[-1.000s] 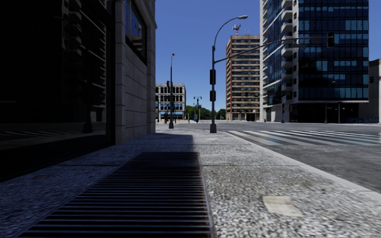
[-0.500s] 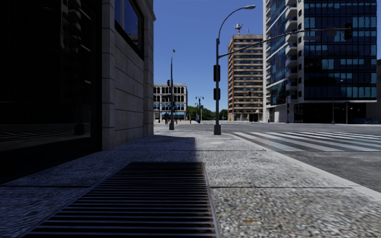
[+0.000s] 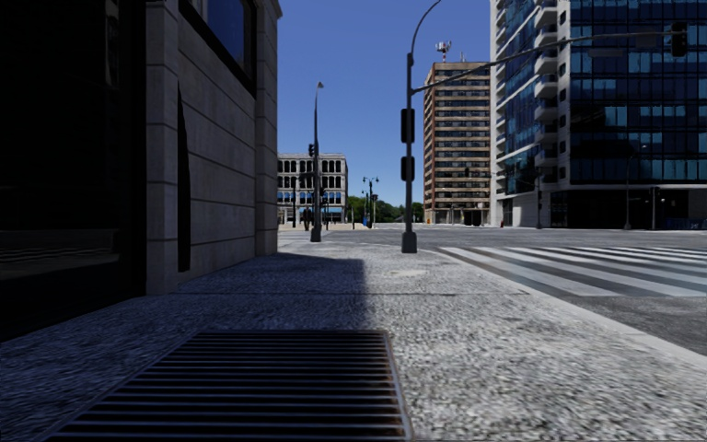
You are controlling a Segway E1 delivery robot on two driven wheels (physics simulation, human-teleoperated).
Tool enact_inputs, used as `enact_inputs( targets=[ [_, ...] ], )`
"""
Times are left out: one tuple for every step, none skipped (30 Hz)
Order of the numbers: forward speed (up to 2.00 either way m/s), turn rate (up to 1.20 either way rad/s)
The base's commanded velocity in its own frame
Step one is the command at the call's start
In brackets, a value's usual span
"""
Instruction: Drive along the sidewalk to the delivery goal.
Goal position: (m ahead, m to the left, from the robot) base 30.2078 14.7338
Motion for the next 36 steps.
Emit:
enact_inputs(
  targets=[
    [2.00,0.00],
    [2.00,0.00],
    [2.00,0.00],
    [2.00,0.00],
    [2.00,0.00],
    [2.00,0.00],
    [2.00,0.00],
    [2.00,0.00],
    [2.00,0.00],
    [2.00,0.00],
    [2.00,0.00],
    [2.00,0.00],
    [2.00,0.00],
    [2.00,0.00],
    [2.00,0.00],
    [2.00,0.00],
    [2.00,0.00],
    [2.00,0.00],
    [2.00,0.00],
    [2.00,0.00],
    [2.00,0.00],
    [2.00,0.00],
    [2.00,0.00],
    [2.00,0.00],
    [2.00,0.00],
    [2.00,0.00],
    [2.00,0.00],
    [2.00,0.00],
    [2.00,0.00],
    [2.00,0.00],
    [2.00,0.00],
    [2.00,0.00],
    [2.00,0.00],
    [2.00,0.00],
    [2.00,0.00],
    [2.00,0.00]
  ],
)
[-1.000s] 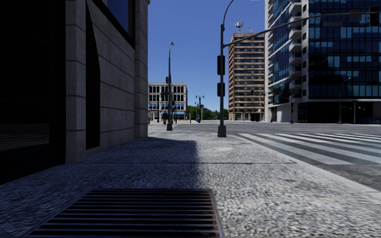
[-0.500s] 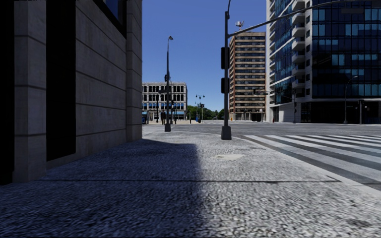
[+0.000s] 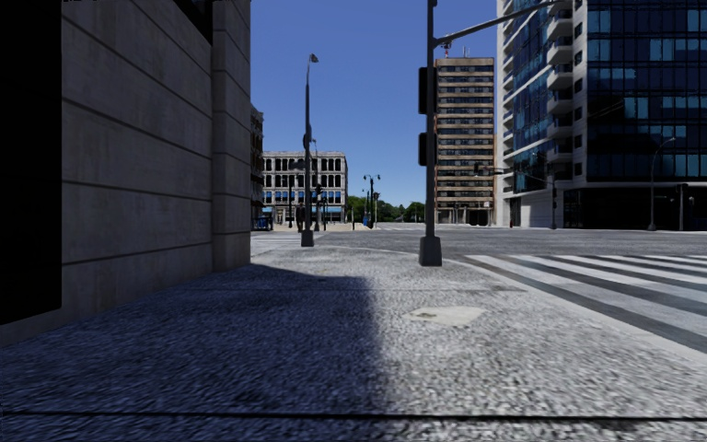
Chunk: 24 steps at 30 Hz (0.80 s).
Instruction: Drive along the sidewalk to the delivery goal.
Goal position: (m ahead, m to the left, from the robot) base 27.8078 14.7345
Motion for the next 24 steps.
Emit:
enact_inputs(
  targets=[
    [2.00,0.00],
    [2.00,0.00],
    [2.00,0.00],
    [2.00,0.00],
    [2.00,0.00],
    [2.00,0.00],
    [2.00,0.00],
    [2.00,0.00],
    [2.00,0.00],
    [2.00,0.00],
    [2.00,0.00],
    [2.00,0.00],
    [2.00,0.00],
    [2.00,0.00],
    [2.00,0.00],
    [2.00,0.00],
    [2.00,0.00],
    [2.00,0.00],
    [2.00,0.00],
    [2.00,0.00],
    [2.00,0.00],
    [2.00,0.00],
    [2.00,0.00],
    [2.00,0.00]
  ],
)
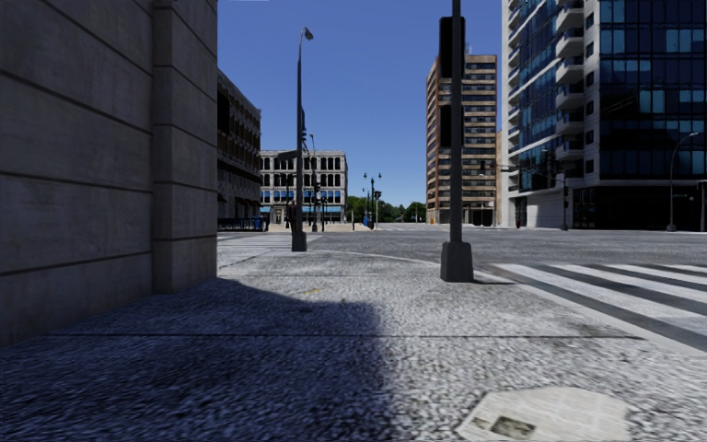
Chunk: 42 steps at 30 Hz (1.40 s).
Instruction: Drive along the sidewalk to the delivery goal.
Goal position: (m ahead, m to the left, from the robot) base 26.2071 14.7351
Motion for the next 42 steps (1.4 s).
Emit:
enact_inputs(
  targets=[
    [2.00,0.00],
    [2.00,0.00],
    [2.00,0.00],
    [2.00,0.00],
    [2.00,0.00],
    [2.00,0.00],
    [2.00,0.00],
    [2.00,0.00],
    [2.00,0.00],
    [2.00,0.00],
    [2.00,0.00],
    [2.00,0.00],
    [2.00,0.00],
    [2.00,0.00],
    [2.00,0.00],
    [2.00,0.00],
    [2.00,0.00],
    [2.00,0.00],
    [2.00,0.00],
    [2.00,0.00],
    [2.00,0.00],
    [2.00,0.03],
    [2.00,0.06],
    [2.00,0.11],
    [2.00,0.13],
    [2.00,0.14],
    [2.00,0.14],
    [2.00,0.14],
    [2.00,0.16],
    [2.00,0.19],
    [2.00,0.21],
    [2.00,0.22],
    [2.00,0.23],
    [2.00,0.23],
    [2.00,0.24],
    [2.00,0.25],
    [2.00,0.27],
    [2.00,0.31],
    [2.00,0.36],
    [2.00,0.37],
    [2.00,0.38],
    [2.00,0.38]
  ],
)
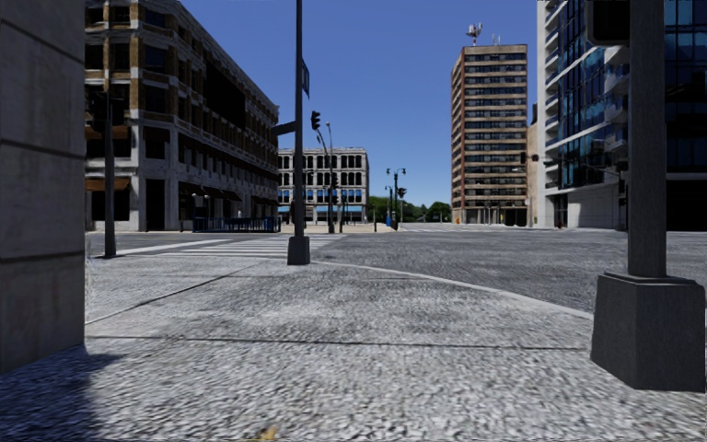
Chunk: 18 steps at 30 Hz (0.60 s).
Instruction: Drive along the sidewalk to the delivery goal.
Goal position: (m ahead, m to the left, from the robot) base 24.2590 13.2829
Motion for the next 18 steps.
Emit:
enact_inputs(
  targets=[
    [2.00,0.39],
    [2.00,0.39],
    [2.00,0.39],
    [2.00,0.40],
    [2.00,0.42],
    [2.00,0.43],
    [2.00,0.43],
    [2.00,0.43],
    [2.00,0.43],
    [2.00,0.43],
    [2.00,0.43],
    [2.00,0.43],
    [2.00,0.43],
    [2.00,0.43],
    [2.00,0.43],
    [2.00,0.43],
    [2.00,0.43],
    [2.00,0.43]
  ],
)
